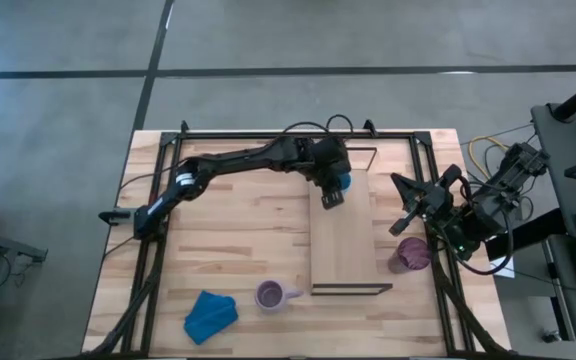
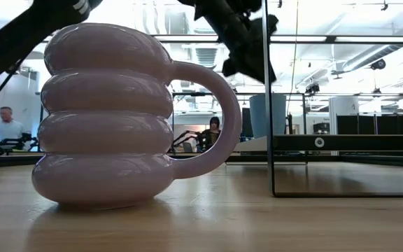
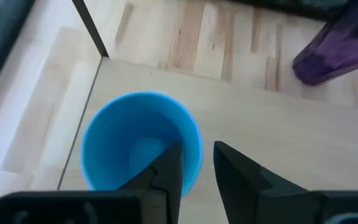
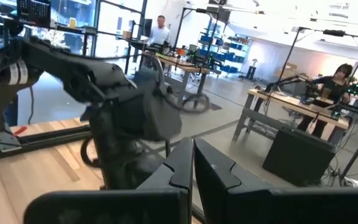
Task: Stack small to large cups/mugs on shelf
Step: Put the purple mug on the shelf
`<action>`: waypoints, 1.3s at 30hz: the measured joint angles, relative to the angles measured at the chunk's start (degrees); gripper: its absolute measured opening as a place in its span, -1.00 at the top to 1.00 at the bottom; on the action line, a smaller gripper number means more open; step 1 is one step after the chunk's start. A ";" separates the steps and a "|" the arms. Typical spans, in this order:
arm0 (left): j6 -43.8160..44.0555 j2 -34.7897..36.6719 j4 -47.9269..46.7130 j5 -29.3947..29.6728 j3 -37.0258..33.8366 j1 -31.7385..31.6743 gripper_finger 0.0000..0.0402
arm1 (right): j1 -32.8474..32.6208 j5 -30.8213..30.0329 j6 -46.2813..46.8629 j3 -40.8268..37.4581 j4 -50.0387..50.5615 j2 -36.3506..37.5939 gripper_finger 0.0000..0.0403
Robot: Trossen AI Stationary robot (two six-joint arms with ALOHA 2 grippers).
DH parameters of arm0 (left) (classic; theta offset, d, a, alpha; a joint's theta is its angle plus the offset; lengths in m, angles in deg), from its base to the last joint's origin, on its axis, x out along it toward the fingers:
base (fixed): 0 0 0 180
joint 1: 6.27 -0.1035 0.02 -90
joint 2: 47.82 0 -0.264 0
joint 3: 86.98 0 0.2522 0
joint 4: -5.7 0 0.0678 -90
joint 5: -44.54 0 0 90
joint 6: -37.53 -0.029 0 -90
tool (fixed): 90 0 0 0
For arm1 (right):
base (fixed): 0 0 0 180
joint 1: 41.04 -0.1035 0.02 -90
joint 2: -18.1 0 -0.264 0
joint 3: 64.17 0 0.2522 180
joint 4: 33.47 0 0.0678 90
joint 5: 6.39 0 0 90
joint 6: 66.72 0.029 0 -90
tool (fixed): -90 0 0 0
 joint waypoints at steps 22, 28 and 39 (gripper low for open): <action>15.73 20.90 -37.82 -4.00 -5.38 20.02 0.63 | 0.00 -0.03 -6.73 -0.02 5.38 0.54 0.96; 25.30 20.84 -26.13 -2.78 -16.29 23.80 0.63 | 0.00 0.00 -3.89 -0.02 5.57 0.76 0.96; 33.39 20.76 -16.08 -6.93 -32.90 26.80 0.63 | 0.00 0.00 -6.47 -0.02 5.70 0.76 0.96</action>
